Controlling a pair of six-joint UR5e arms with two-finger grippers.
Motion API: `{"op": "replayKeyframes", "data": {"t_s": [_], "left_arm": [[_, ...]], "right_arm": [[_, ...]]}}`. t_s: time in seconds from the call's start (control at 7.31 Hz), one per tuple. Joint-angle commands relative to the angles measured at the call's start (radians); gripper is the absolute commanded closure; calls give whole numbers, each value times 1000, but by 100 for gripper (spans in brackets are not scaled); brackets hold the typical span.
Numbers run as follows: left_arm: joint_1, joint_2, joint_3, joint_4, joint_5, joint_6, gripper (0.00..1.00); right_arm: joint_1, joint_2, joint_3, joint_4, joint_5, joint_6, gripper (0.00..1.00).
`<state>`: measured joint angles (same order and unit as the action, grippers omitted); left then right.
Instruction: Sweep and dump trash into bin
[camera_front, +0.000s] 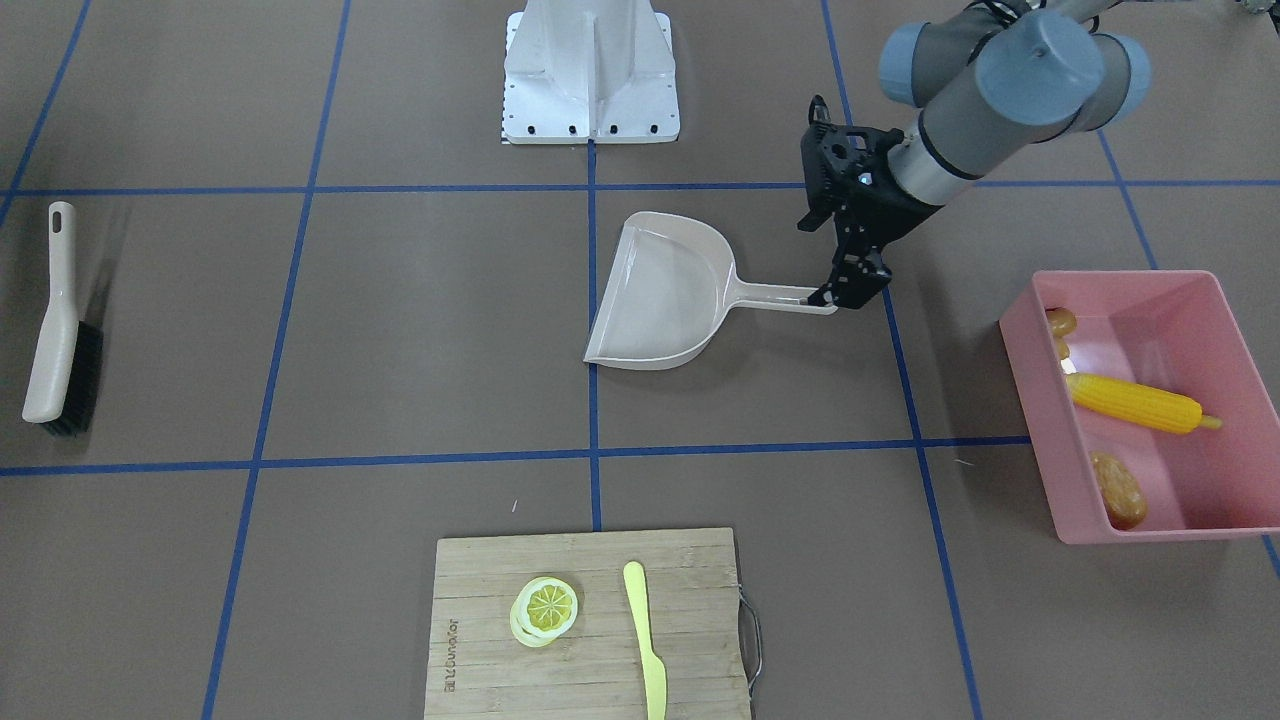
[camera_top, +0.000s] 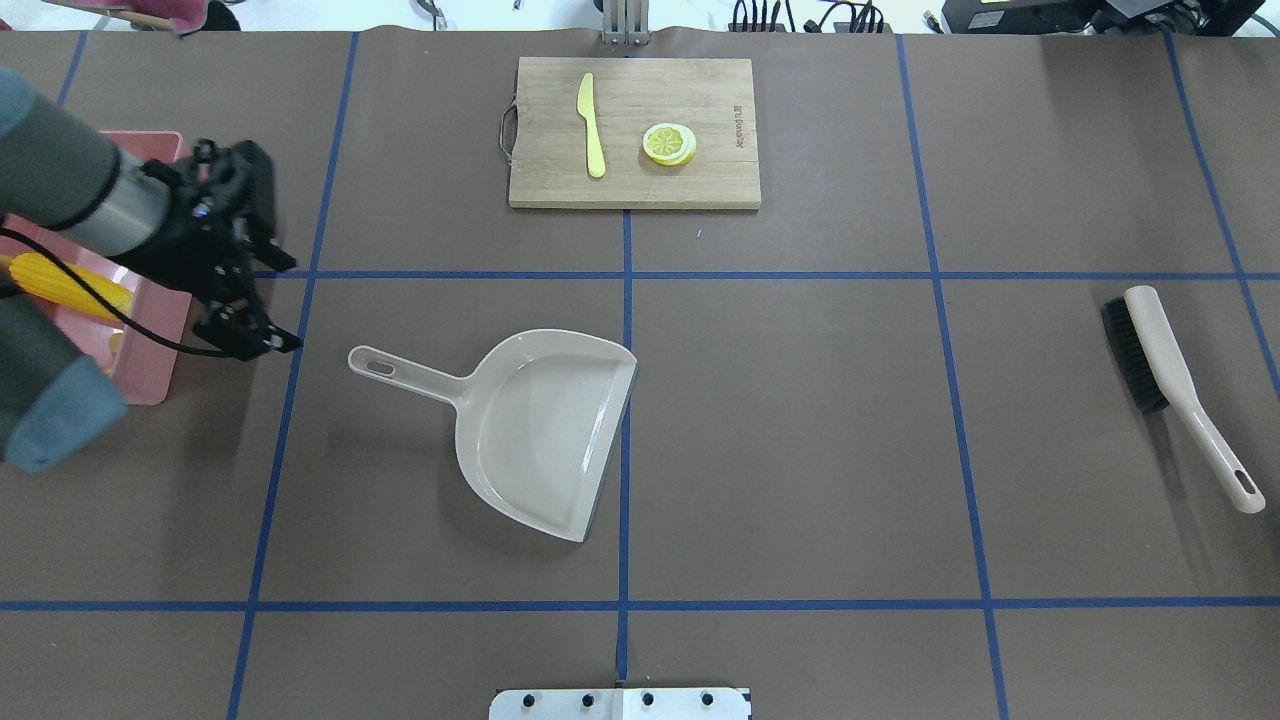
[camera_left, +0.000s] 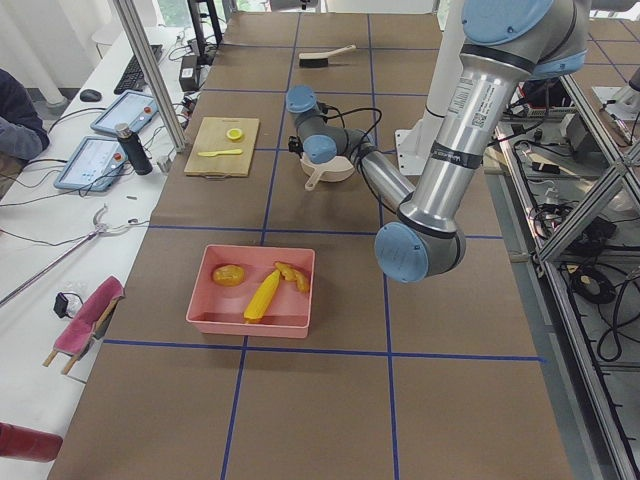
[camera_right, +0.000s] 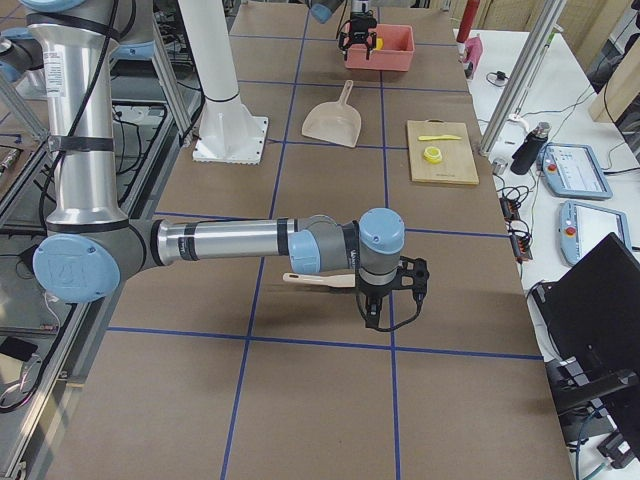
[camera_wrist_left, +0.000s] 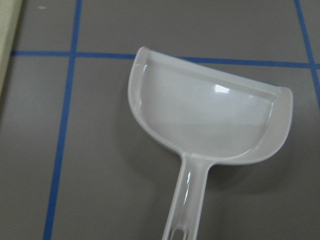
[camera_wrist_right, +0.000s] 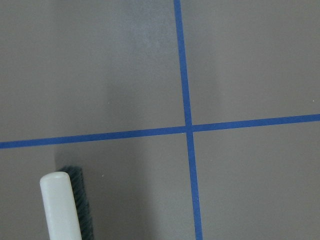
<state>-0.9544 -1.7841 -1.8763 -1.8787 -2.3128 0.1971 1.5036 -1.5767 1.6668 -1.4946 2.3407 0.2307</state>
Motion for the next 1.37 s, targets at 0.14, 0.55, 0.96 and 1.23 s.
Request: {"op": "replayKeyframes", "data": {"t_s": [0.14, 0.55, 0.96, 1.23], "left_arm": [[-426, 273, 47, 6, -6, -168, 1], [-650, 365, 166, 22, -152, -319, 1], [-653, 399, 209, 53, -145, -332, 1], [-638, 361, 195, 219, -135, -324, 1]], "right_arm": [[10, -34, 50, -93, -18, -148, 0], [17, -42, 38, -93, -29, -194, 0], [20, -43, 25, -93, -32, -194, 0], [23, -46, 25, -90, -32, -194, 0]]}}
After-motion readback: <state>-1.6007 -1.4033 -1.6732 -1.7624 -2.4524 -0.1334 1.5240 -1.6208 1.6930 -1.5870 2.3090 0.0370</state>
